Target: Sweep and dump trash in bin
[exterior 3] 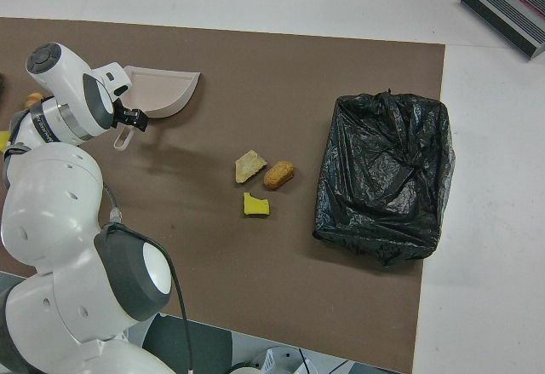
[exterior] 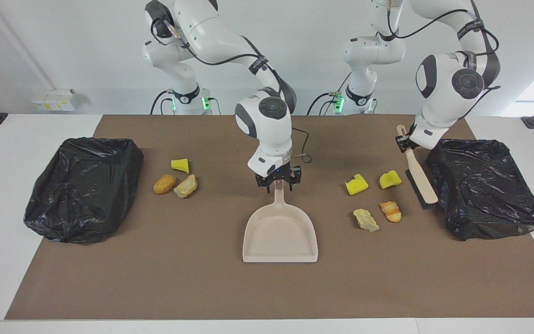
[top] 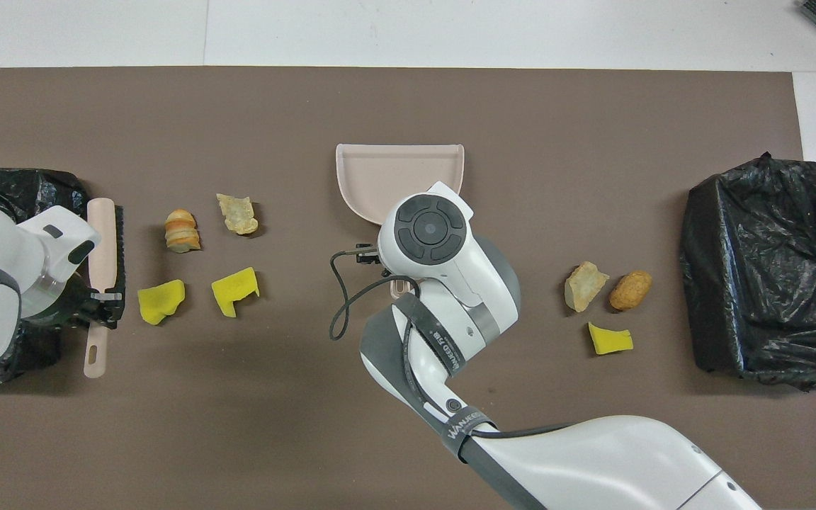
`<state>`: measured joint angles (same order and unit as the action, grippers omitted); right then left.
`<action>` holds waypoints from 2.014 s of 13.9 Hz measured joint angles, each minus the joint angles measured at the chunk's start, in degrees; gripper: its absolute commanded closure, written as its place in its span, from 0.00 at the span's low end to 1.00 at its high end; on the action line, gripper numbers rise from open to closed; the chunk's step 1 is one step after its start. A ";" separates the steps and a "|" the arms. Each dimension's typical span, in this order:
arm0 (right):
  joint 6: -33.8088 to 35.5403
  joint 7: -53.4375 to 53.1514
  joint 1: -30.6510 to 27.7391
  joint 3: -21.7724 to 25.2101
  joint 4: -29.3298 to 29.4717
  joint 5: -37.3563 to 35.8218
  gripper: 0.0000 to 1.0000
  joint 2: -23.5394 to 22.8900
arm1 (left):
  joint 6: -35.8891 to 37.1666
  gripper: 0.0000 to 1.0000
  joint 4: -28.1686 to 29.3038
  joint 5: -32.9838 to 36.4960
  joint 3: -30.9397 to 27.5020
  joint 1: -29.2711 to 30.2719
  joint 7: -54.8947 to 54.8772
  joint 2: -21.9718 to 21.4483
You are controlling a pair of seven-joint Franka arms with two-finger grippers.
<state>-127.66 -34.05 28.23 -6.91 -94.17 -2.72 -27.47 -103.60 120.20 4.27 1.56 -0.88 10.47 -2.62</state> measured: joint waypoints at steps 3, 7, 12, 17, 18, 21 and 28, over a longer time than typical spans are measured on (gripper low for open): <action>1.50 0.05 0.16 -0.06 -0.28 -0.24 1.00 0.01 | -0.48 1.00 0.16 0.07 -0.02 2.52 -3.37 1.64; 3.66 4.95 0.08 -0.04 -0.12 -0.23 1.00 0.95 | -2.71 1.00 1.79 0.08 0.02 4.33 -5.71 2.01; 15.15 27.92 -2.37 0.19 0.03 -0.18 1.00 6.15 | -6.26 1.00 7.03 0.06 0.90 4.24 -6.06 1.81; 19.51 53.94 -6.16 0.24 -0.05 -0.16 1.00 8.18 | -6.58 1.00 9.74 -4.96 1.81 -2.89 -0.27 -0.07; 19.72 57.65 -6.81 0.25 -0.25 -0.19 1.00 8.18 | -6.61 1.00 9.94 -6.66 1.96 -6.07 2.65 -0.36; 19.99 70.00 -9.44 0.33 -1.30 -0.37 1.00 8.14 | -6.69 1.00 10.01 -11.26 2.28 -13.86 9.12 -0.60; 16.98 88.29 -9.77 0.22 -4.65 -7.94 1.00 7.94 | -9.62 1.00 8.28 -18.51 2.12 -21.82 16.81 -0.61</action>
<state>-110.68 54.25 18.46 -6.68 -98.82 -10.66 -19.53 -113.22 128.48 -14.24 3.68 -22.70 27.28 -3.24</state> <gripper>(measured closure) 0.683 0.744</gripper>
